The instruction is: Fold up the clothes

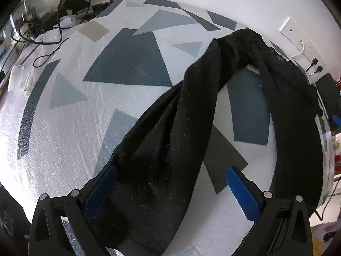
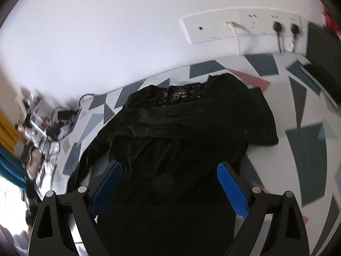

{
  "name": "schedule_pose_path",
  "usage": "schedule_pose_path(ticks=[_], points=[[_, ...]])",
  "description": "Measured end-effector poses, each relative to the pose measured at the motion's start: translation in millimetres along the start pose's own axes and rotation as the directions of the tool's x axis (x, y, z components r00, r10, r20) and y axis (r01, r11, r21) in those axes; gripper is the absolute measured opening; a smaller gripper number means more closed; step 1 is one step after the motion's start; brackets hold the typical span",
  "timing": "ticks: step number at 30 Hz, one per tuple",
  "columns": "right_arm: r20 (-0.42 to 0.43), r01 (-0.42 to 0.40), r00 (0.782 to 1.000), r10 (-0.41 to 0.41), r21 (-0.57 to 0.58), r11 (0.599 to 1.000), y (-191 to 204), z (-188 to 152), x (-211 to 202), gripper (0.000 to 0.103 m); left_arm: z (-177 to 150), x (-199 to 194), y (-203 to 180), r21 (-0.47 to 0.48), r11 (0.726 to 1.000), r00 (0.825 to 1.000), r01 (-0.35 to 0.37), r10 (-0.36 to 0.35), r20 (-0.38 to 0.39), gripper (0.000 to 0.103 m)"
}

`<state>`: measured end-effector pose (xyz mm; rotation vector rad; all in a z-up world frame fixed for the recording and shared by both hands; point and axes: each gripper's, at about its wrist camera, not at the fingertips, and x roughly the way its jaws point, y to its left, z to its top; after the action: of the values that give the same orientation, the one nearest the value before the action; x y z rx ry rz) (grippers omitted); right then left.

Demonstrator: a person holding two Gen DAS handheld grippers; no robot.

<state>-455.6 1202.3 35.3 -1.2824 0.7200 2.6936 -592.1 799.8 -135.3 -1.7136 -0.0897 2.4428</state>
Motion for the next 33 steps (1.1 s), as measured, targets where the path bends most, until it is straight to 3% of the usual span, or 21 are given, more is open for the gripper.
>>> schedule_pose_path(ticks=[3,9,17,20,28,32,33], points=[[-0.008,0.035,0.999,-0.034,0.022,0.999,-3,-4,-3,0.093,0,5,-7,0.058,0.997,0.999,-0.042,0.043,-0.021,0.103],[-0.022,0.104,0.995,-0.102,0.075,0.992,-12,-14,-8,0.093,-1,7,-9,0.058,0.996,0.997,-0.069,0.07,-0.021,0.103],[-0.077,0.248,0.965,-0.249,-0.018,0.969,2,-43,1,0.093,-4,6,-9,0.072,0.995,0.998,-0.063,0.065,-0.021,0.103],[-0.122,0.259,0.957,-0.264,-0.054,0.964,7,-53,12,0.093,-2,6,-10,0.071,0.995,0.997,-0.067,0.07,-0.043,0.103],[-0.189,0.337,0.906,-0.379,-0.221,0.915,10,-73,35,0.093,-1,6,-13,0.064,0.996,0.995,-0.068,0.072,-0.062,0.103],[-0.259,0.368,0.867,-0.427,-0.245,0.897,-3,-80,46,0.093,-3,5,-16,0.059,0.996,0.996,-0.073,0.076,-0.055,0.103],[-0.268,0.364,0.868,-0.418,-0.229,0.903,-7,-80,47,0.093,-4,5,-17,0.059,0.996,0.996,-0.072,0.075,-0.054,0.103]])
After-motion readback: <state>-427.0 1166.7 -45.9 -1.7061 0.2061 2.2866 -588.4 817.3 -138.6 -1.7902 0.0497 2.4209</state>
